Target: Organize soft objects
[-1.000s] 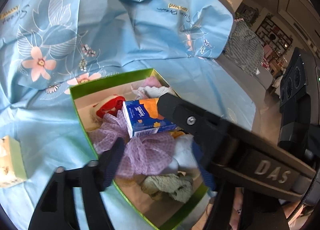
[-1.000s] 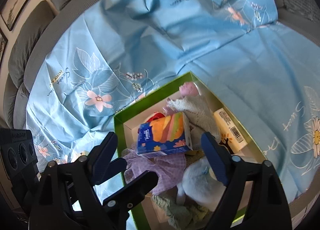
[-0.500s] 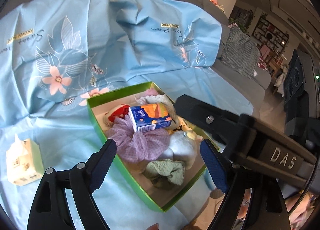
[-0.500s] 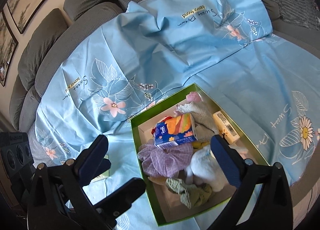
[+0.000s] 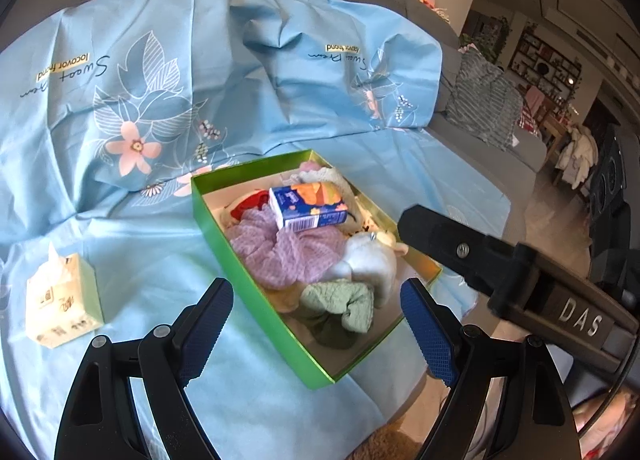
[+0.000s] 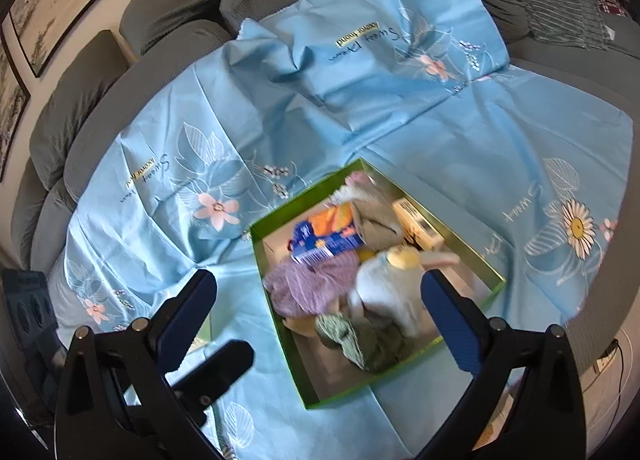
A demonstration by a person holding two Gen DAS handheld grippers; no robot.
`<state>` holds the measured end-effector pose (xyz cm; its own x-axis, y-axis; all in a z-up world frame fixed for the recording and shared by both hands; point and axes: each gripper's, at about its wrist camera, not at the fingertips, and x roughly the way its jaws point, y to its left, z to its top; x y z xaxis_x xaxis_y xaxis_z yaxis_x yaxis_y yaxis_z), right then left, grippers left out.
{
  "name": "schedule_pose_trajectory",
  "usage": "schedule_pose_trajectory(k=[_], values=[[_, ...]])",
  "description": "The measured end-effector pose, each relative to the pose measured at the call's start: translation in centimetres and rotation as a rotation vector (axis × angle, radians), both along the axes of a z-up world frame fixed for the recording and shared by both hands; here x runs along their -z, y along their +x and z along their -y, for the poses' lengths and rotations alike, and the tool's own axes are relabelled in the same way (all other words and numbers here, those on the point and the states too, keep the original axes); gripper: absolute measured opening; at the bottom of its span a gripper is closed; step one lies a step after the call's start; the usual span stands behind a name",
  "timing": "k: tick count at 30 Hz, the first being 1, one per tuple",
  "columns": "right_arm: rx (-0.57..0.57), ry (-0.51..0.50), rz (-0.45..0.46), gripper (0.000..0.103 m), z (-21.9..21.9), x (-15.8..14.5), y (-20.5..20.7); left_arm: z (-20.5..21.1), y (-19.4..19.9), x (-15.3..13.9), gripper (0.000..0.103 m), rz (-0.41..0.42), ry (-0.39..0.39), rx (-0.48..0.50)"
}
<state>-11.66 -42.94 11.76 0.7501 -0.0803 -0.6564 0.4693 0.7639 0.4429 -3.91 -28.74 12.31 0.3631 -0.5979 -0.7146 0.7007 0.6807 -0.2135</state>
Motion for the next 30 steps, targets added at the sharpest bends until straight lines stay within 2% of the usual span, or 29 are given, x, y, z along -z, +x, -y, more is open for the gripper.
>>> schedule_pose_trajectory(k=[11,22,30], values=[[0.056,-0.012,-0.019,0.102,-1.0,1.0,-2.0,-0.3,-0.7,0.9,0.086,-0.018,0.015,0.004],[0.094,0.004,-0.028,0.102,-0.9,1.7,-2.8,-0.7,-0.7,1.3,0.086,-0.029,0.023,-0.003],[0.101,-0.022,-0.036,0.102,-1.4,1.5,-2.9,-0.9,-0.7,1.4,0.086,-0.033,0.024,-0.001]])
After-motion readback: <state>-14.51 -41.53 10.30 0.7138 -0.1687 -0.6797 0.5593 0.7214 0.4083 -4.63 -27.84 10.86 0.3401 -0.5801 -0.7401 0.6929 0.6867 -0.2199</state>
